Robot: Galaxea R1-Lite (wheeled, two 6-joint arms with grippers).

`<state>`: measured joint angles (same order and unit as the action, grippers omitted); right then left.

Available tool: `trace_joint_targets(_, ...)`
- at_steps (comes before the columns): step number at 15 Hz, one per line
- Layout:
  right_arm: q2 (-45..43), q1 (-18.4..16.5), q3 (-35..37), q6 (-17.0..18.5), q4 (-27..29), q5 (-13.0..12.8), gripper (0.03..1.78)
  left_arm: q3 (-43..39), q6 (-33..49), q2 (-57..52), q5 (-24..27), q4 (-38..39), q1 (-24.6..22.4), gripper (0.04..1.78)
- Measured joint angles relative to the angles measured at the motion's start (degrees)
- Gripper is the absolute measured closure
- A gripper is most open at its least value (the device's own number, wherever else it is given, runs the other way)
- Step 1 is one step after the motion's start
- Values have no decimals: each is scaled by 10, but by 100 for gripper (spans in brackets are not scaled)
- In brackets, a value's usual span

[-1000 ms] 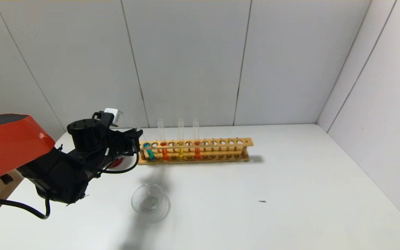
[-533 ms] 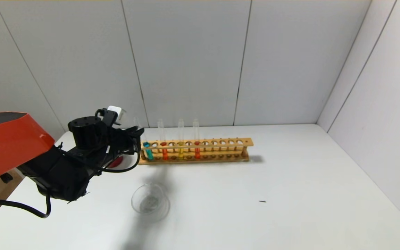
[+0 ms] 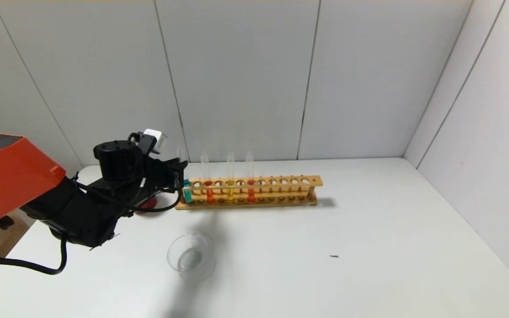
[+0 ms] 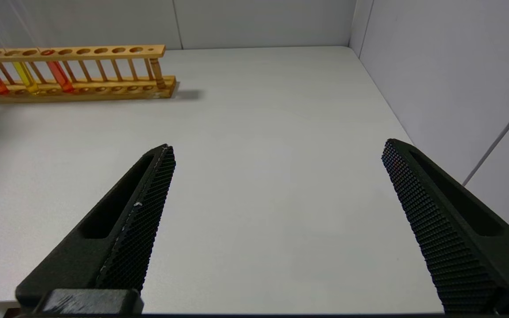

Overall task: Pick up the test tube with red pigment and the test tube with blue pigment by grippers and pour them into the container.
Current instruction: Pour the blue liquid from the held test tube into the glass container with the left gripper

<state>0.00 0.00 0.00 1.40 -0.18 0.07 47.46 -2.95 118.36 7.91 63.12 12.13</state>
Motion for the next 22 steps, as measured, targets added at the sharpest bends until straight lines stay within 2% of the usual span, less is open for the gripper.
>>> trace_joint_targets(22,0,0,0,0,0,0,10,107,1,-85,-33,-137,13,150)
